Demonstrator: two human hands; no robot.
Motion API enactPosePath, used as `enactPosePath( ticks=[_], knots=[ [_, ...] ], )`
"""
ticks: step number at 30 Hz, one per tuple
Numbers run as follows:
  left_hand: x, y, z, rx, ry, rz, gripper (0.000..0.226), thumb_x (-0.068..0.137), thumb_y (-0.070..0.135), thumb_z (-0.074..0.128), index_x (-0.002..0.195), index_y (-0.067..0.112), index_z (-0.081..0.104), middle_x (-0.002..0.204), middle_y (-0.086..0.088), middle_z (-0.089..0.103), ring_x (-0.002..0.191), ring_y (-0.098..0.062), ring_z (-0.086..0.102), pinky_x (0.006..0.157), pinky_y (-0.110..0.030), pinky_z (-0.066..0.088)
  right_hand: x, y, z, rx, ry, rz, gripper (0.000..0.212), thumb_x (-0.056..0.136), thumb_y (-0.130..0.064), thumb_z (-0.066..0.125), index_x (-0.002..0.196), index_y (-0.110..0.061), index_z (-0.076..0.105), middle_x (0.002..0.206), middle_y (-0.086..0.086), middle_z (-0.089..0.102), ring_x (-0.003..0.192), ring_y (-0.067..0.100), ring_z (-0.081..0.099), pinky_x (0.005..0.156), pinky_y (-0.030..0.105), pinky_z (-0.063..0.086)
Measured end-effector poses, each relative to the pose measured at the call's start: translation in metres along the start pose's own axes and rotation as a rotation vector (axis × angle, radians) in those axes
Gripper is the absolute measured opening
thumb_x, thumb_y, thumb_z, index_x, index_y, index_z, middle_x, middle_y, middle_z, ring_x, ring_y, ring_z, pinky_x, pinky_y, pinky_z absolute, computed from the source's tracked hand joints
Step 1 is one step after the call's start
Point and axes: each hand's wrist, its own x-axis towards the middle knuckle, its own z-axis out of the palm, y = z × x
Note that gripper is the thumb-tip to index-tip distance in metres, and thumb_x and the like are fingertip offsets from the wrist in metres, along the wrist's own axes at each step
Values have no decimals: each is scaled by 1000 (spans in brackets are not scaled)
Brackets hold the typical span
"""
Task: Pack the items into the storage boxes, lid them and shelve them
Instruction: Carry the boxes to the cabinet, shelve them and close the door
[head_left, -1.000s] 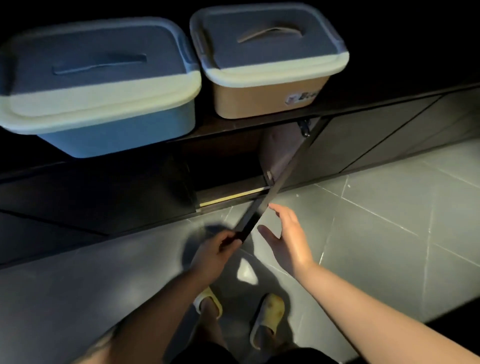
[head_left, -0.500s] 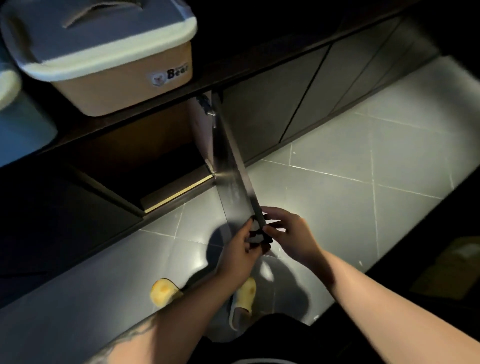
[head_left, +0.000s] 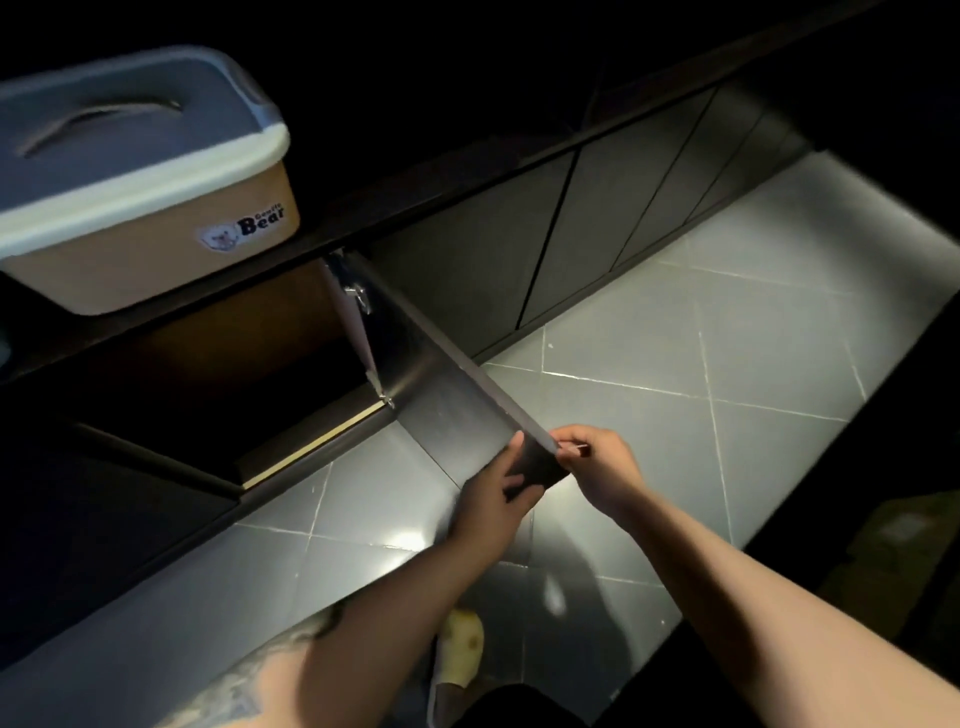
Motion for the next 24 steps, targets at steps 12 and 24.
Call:
enactPosePath(
  ticks=[12, 24],
  knots=[
    [-97, -69, -225, 176, 603, -125, 37, 91, 26, 55, 128, 28, 55, 126, 12, 59, 110, -3, 54, 91, -15, 40, -28, -150, 211, -71, -275, -486, 22, 90, -12, 58, 102, -29, 64, 102, -15, 61, 92, 0, 59, 82, 1, 36],
    [-126, -111, -387, 290, 784, -224, 61, 92, 26, 54, 147, 24, 27, 156, 6, 20, 143, -13, 16, 116, -30, 18, 2, -276, 379, -211, -585, -329, 43, 96, -16, 53, 139, -15, 48, 138, 4, 53, 123, 17, 52, 97, 22, 35]
  ],
)
